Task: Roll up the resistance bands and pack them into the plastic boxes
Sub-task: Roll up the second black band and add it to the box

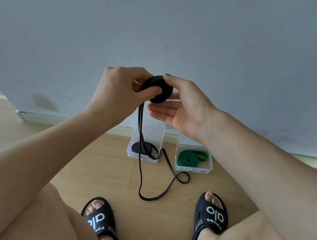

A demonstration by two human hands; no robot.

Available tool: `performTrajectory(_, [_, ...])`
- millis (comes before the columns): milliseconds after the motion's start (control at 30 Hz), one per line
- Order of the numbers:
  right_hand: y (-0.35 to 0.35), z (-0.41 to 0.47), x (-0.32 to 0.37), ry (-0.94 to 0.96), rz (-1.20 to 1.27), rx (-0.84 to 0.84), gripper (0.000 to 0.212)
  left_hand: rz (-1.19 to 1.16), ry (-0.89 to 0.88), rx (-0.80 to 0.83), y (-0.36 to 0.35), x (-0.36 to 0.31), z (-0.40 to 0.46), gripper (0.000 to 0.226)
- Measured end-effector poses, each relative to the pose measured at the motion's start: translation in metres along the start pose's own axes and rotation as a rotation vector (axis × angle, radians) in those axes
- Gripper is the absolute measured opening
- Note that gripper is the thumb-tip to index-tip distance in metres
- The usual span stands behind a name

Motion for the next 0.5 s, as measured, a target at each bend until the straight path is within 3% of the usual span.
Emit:
performTrajectory(267, [-0.0046, 0.0002, -0.0045, -0.037, 0.113, 0.002, 0.031, 0.064, -0.023, 0.042, -0.0044, -0.0044, 0.0006, 0.015])
performTrajectory(500, [-0.0052, 0.0004, -0.0011, -0.016, -0.028, 0.018, 0.031, 0.145, -0.092, 0.026, -0.0009, -0.0086, 0.0023, 0.012])
Point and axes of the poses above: each hand's wrist, its own z-axis towards the middle knuckle, its own y-axis out of the back of the hand, x = y × z, the point moved 9 cm from there along z, towards the middle knuckle, and after that the axes turned 7 degrees about x, right-handed, at the moved point
